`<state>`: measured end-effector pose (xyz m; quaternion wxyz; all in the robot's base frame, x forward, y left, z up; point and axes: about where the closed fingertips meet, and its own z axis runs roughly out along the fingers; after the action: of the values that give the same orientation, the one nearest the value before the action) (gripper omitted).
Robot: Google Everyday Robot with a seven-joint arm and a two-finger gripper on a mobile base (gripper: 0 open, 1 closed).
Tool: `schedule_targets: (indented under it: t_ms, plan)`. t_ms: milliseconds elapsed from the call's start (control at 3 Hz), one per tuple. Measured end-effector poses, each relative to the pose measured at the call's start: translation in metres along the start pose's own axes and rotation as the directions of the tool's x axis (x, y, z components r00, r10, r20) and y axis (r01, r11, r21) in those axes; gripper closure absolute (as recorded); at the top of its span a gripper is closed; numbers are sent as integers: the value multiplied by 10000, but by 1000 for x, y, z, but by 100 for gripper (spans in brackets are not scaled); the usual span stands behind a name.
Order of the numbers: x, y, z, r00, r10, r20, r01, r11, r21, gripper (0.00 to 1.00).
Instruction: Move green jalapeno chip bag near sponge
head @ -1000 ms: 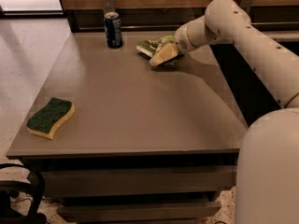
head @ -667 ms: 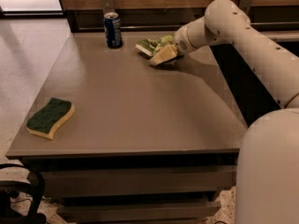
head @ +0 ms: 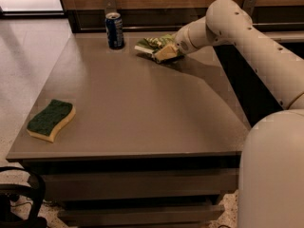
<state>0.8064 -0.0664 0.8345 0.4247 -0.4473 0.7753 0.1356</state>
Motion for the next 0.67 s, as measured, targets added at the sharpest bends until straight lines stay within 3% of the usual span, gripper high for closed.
schedule_targets:
  t_ms: [333,667]
  plan:
    - [0,1,1,10000,0,-5,0,10000,-18,87]
    - [0,2,3,10000,2,-15,-2,10000,-58,100]
